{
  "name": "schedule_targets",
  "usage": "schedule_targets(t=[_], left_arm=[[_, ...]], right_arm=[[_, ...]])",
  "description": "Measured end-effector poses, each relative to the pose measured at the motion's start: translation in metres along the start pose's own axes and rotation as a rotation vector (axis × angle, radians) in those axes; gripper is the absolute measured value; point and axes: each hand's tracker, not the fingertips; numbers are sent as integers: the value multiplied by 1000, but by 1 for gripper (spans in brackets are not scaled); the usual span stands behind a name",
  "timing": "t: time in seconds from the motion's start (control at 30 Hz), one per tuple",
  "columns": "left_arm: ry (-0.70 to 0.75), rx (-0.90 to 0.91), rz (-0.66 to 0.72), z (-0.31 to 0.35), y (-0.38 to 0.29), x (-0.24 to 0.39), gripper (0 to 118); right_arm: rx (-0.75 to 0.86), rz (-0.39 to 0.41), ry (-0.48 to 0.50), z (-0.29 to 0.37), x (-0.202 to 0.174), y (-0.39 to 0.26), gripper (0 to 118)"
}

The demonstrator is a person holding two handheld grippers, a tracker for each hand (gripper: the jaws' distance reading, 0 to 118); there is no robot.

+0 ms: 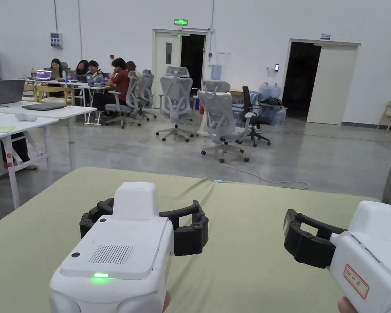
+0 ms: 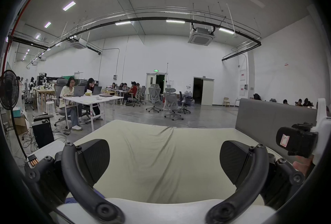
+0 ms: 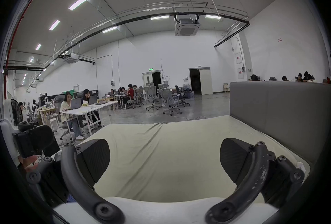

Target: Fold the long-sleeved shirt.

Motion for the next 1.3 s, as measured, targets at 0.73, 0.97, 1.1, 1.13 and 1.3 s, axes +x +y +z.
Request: schedule_targets(t=[0.73,0.97,1.1,1.13,1.3], left_arm=[[-11,7,-21,5,4,4,118],[-16,13,-22,5,4,5,118],[-13,18,-23,6,5,5,118],[-12,20,-24,6,5,5,118],[-35,7,-4,6,7,4,118]], right_arm=[[-14,-7,24,2,7,1,118],[-8,-14,36,4,3,1,118],[-3,9,34,5,0,1,118],[-2,10,33,4,1,1,118],[-16,-10,37,1,-1,-1,118]])
